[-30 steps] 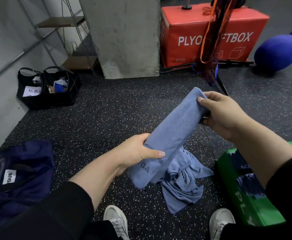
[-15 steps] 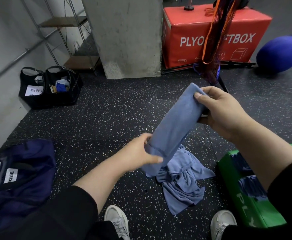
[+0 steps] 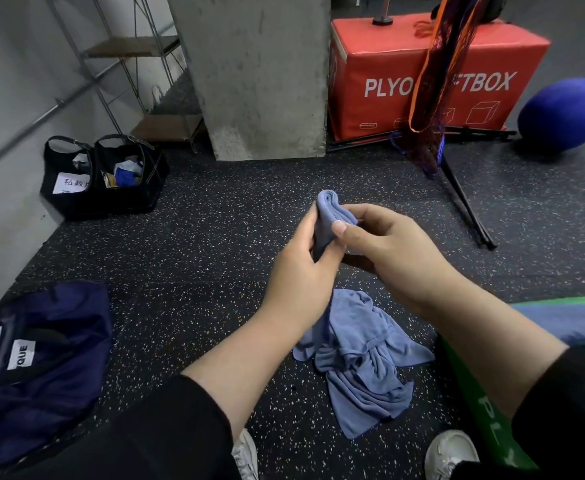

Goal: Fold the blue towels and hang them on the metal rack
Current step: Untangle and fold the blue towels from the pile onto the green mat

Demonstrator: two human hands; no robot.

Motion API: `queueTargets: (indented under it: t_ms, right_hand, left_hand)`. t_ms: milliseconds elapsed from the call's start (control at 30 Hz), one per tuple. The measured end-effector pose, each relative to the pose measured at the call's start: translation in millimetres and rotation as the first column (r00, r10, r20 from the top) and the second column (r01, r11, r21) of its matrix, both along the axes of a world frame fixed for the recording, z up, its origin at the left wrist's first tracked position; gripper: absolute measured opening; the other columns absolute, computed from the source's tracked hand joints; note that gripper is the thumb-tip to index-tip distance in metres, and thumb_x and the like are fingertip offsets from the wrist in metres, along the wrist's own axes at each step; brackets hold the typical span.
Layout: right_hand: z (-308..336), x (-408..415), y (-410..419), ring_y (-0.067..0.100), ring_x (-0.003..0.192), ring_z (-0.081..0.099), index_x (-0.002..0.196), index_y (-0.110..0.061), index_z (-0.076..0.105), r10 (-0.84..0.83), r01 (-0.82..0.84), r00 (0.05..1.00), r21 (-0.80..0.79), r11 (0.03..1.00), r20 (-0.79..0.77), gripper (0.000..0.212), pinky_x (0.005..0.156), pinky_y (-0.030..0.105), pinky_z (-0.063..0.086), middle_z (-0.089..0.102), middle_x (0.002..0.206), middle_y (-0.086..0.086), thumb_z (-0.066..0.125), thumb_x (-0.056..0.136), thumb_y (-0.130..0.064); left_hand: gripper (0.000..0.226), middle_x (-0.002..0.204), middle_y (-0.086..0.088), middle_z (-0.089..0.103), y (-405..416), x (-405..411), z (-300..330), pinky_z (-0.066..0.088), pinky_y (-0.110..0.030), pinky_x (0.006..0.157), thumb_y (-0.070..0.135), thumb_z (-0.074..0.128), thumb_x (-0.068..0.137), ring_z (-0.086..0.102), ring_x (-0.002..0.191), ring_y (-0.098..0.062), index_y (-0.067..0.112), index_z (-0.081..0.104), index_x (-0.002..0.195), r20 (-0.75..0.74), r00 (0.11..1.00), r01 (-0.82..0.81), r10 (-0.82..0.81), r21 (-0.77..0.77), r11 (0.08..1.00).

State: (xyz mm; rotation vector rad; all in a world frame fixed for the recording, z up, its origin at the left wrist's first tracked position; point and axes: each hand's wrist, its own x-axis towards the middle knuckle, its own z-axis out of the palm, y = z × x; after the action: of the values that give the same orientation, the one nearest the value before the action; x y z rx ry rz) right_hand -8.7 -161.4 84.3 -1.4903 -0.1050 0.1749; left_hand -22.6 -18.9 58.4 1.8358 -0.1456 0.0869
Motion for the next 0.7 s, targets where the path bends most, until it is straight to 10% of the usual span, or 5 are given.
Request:
queueTargets:
  t_ms: [500, 700]
  right_hand:
    - [-2, 5, -1, 0.021, 0.08, 0.066, 0.094, -0.008, 0.073, -0.065, 0.067, 0.998, -0.206, 0.976, 0.019, 0.012, 0.081, 0.043, 0.06, 0.073, 0.092, 0.02, 0.062, 0.095, -0.005]
    - [-2, 14, -15, 0.019, 0.074, 0.056, 0.087, -0.011, 0.071, -0.155, 0.172, 0.985, -0.314, 0.934, 0.08, 0.013, 0.074, 0.055, 0.057, 0.064, 0.078, 0.011, 0.059, 0.089, -0.014]
  left_hand:
    - [0.02, 0.102, 0.007, 0.076, 4, -1, -1, 0.058, -0.046, 0.089, 0.036, 0.063, 0.095, 0.071, 0.097, -0.012, 0.029, 0.069, 0.113, -0.113, 0.991, -0.08, 0.074, -0.052, 0.995]
    - [0.018, 0.075, 0.002, 0.057, 14, 9, -4, 0.04, -0.035, 0.065, 0.02, 0.059, 0.095, 0.044, 0.068, -0.012, 0.002, 0.061, 0.092, -0.11, 0.944, -0.32, 0.31, -0.088, 0.943]
